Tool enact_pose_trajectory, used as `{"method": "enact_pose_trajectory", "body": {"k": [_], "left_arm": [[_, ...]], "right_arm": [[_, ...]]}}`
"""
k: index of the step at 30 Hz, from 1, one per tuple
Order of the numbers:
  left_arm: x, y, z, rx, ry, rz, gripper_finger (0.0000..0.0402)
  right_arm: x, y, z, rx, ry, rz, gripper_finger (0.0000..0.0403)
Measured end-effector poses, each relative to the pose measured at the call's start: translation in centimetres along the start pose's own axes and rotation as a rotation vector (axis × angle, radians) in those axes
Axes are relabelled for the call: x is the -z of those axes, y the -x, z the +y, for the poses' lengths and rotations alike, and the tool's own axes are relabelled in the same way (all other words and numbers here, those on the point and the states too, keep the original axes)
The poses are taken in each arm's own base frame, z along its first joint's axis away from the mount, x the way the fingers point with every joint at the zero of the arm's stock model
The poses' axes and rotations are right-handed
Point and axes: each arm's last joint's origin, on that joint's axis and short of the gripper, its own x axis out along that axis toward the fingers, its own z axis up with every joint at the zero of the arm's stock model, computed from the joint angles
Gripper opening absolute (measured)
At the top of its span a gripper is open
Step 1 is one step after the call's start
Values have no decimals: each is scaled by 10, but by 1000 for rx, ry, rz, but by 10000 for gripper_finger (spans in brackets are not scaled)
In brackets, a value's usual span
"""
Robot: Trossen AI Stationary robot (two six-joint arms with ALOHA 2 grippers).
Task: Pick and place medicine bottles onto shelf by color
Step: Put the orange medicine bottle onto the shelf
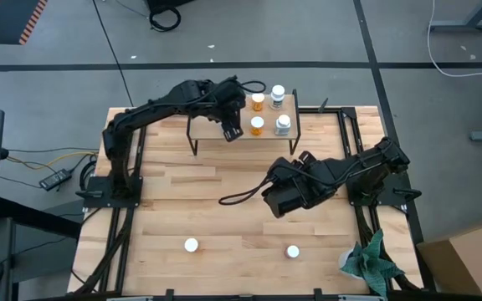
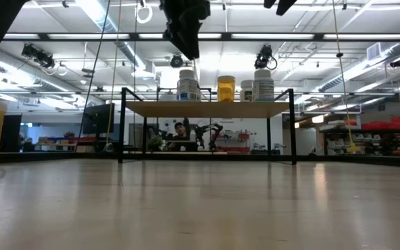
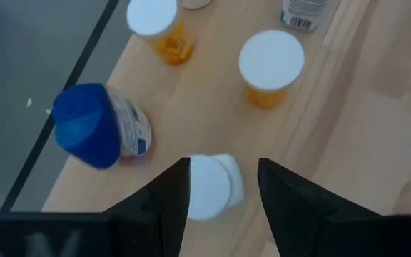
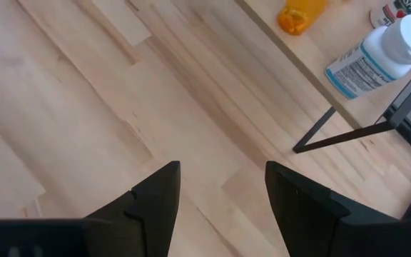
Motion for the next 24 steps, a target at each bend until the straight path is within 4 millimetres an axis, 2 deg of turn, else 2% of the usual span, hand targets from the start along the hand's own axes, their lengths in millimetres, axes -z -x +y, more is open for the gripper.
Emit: {"method": "enact_pose_trajectory", "body": {"k": [5,10,17,22,24], "left_arm": [[8,33,-4,53,49,-32,172],[23,66,-18,137,78,2,172],[54,88,-64,222,-5,212,174],[69,107,-105,465,-119,263,194],[79,108,-117,523,-161,310,207]], "right_arm": [[-1,-1,-1,5,15,-3,213],[-1,0,0,14,19,-24,213],[-1,1,-1,33,26,-61,213],[-1,1,-1,35,100,-60,213],[-2,4,-4,31,131,-70,213]]}}
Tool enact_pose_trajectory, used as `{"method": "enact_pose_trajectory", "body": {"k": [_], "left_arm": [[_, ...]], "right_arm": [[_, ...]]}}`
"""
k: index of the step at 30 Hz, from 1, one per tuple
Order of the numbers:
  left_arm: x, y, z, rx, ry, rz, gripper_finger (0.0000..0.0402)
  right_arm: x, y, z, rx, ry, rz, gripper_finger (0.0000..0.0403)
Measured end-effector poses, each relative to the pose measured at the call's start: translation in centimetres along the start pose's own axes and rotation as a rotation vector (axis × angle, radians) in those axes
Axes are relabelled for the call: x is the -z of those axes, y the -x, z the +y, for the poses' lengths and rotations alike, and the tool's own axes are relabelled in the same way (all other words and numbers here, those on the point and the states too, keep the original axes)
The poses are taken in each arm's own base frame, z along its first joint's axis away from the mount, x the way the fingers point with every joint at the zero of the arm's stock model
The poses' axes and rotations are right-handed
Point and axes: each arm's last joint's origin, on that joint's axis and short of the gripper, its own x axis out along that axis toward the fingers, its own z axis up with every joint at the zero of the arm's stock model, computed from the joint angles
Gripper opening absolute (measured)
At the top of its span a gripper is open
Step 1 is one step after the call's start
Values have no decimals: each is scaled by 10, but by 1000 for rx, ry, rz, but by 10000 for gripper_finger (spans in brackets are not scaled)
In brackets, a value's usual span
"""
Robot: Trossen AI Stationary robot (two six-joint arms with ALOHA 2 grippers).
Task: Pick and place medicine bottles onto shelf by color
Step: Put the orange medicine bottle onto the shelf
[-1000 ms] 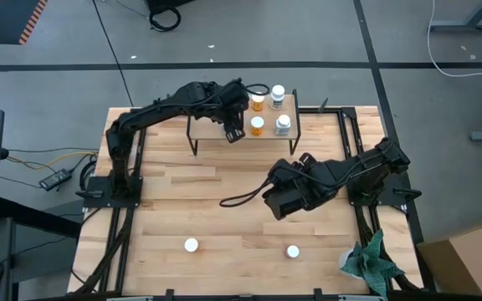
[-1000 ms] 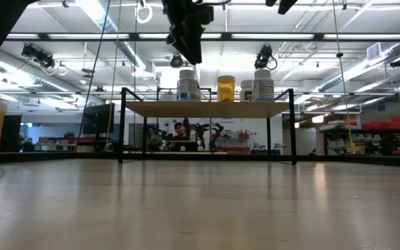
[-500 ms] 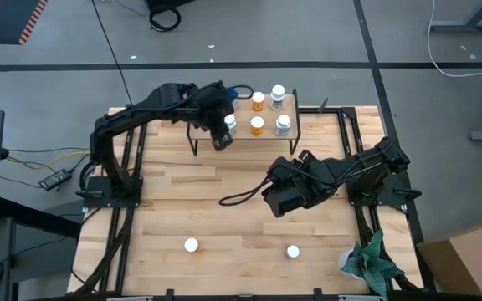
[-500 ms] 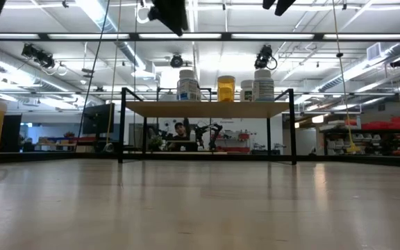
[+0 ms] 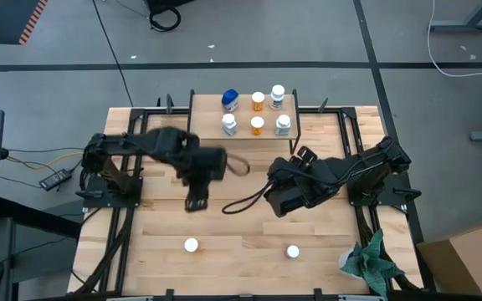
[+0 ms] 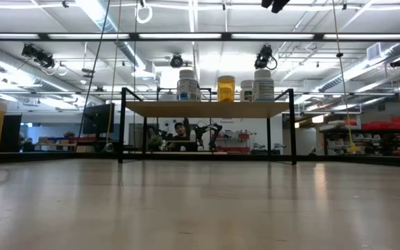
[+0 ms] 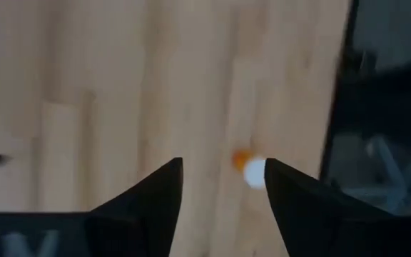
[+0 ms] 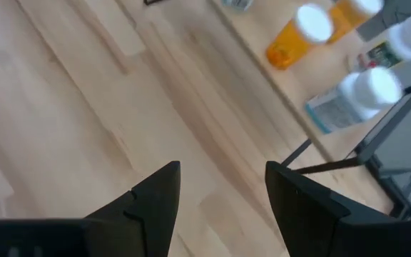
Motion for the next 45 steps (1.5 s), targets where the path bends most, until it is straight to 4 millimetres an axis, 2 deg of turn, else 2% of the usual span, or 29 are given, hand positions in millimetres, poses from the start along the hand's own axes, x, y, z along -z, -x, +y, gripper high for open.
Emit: {"method": "enact_pose_trajectory", "body": {"k": [3,7,10,13,18,22,25,29,36,41,45], "left_arm": [[16,-12,-11,17,-44,72,225],[52,-16,-12,-10,-78,115,240],[74,-20,-9,-6,-54,52,242],[91,-18,-8,26,-6,-84,239],[106,-30,-12,51,-13,-167,233],[111,-40,-18,54,-44,-157,232],[111,-49,-23,78,-56,-175,234],[118,-59,-30,89,-44,-151,239],[123,-71,-48,149,-54,-200,241],[123,-81,-63,151,-93,-202,245],[128,-94,-78,149,-141,-161,256]], "right_arm": [[-3,10,-15,-2,-25,-47,213],[-4,32,-42,-14,-38,-137,213],[-1,52,-65,-47,3,-190,213],[5,72,-88,-104,37,-236,213],[15,100,-123,-305,84,-280,213],[14,115,-137,-493,168,-340,213],[18,114,-134,-566,236,-272,213],[31,104,-121,-586,370,-54,213],[58,86,-87,-575,460,1,214],[82,67,-61,-558,449,58,214],[93,63,-48,-578,408,45,214]]}}
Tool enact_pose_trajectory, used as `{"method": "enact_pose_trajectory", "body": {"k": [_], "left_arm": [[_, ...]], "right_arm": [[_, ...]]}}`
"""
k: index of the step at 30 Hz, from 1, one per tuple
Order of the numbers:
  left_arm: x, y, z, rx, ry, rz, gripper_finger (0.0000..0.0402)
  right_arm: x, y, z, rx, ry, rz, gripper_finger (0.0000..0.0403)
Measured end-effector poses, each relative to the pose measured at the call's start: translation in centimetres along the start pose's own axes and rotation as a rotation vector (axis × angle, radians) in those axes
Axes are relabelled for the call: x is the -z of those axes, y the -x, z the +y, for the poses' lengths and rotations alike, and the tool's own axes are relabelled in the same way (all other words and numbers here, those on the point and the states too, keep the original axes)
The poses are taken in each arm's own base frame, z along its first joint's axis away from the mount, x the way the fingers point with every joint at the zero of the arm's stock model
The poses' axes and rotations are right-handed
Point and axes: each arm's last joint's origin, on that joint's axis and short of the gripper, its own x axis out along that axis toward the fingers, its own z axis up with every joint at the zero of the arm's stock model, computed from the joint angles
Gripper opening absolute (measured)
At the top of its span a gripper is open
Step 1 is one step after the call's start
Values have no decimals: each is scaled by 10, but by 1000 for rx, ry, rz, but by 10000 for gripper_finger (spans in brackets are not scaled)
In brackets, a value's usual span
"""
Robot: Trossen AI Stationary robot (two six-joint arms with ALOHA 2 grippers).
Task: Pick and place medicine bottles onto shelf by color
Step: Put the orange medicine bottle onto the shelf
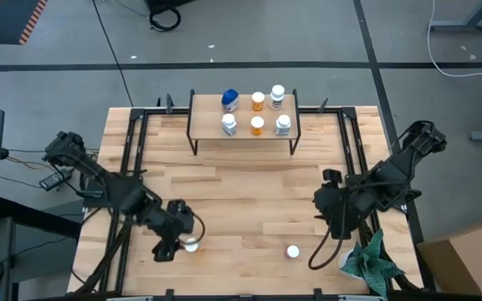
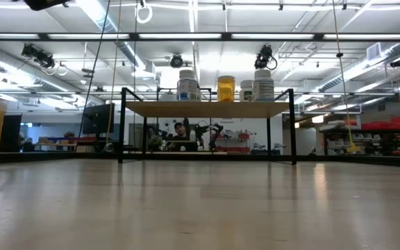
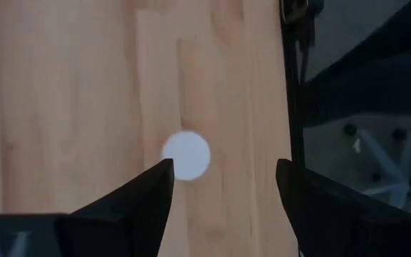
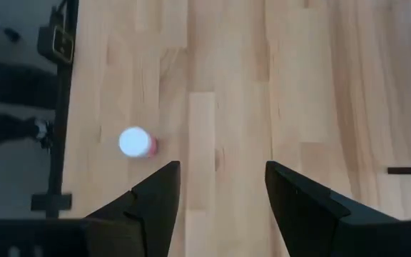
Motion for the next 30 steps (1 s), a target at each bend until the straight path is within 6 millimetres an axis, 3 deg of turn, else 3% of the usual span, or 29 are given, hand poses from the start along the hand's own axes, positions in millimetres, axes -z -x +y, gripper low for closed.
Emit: {"method": "enact_pose_trajectory", "body": {"k": [5,14,30], "left_arm": [[4,-28,-10,-35,-32,84,269],[5,-80,-6,-119,-35,227,273],[6,-96,6,-130,-45,241,273]], "right_arm": [[4,1,5,64,-50,-66,214],[6,3,8,104,-103,-118,214],[4,3,8,113,-133,-142,214]]}}
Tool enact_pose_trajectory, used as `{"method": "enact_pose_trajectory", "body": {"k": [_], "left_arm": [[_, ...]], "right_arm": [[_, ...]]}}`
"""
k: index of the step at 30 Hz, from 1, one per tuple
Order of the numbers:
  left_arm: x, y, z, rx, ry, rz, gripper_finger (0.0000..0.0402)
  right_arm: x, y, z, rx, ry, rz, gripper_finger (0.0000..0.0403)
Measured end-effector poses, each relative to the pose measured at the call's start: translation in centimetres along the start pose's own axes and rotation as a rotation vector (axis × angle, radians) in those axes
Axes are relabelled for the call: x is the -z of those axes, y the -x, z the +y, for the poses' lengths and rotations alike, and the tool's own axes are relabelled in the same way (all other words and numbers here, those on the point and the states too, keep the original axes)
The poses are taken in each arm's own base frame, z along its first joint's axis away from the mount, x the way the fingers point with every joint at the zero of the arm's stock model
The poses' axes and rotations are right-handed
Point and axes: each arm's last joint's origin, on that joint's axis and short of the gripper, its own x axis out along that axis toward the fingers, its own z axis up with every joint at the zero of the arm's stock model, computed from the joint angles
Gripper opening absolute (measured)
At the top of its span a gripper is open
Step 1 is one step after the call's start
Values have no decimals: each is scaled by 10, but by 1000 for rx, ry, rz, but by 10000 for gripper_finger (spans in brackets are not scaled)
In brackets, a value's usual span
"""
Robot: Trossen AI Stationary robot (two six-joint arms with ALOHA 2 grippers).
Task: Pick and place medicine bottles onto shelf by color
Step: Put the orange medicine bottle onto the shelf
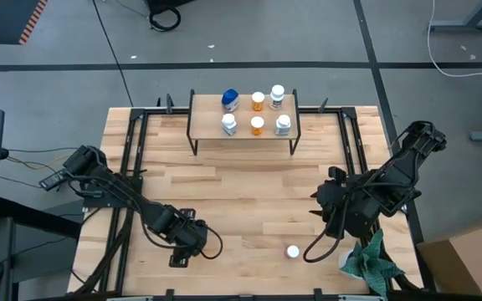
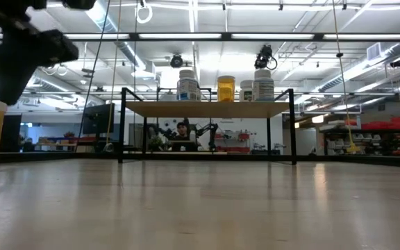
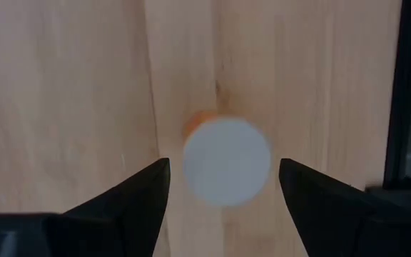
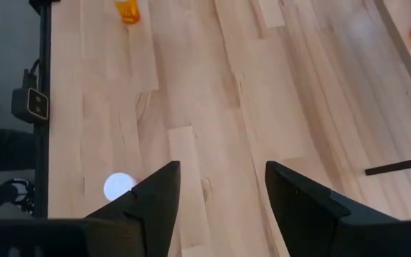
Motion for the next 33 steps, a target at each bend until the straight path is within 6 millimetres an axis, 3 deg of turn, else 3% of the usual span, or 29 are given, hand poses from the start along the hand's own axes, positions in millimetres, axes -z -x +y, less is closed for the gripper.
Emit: {"method": "enact_pose_trajectory", "body": {"k": [6,22,33], "left_arm": [[8,-7,1,78,30,80,273],[5,-8,0,45,27,22,336],[1,-7,-3,44,17,-35,343]], "right_arm": [[0,0,0,-3,-29,-3,214],[-1,0,0,3,-34,-9,214],[-1,0,0,17,-55,-24,214]]}}
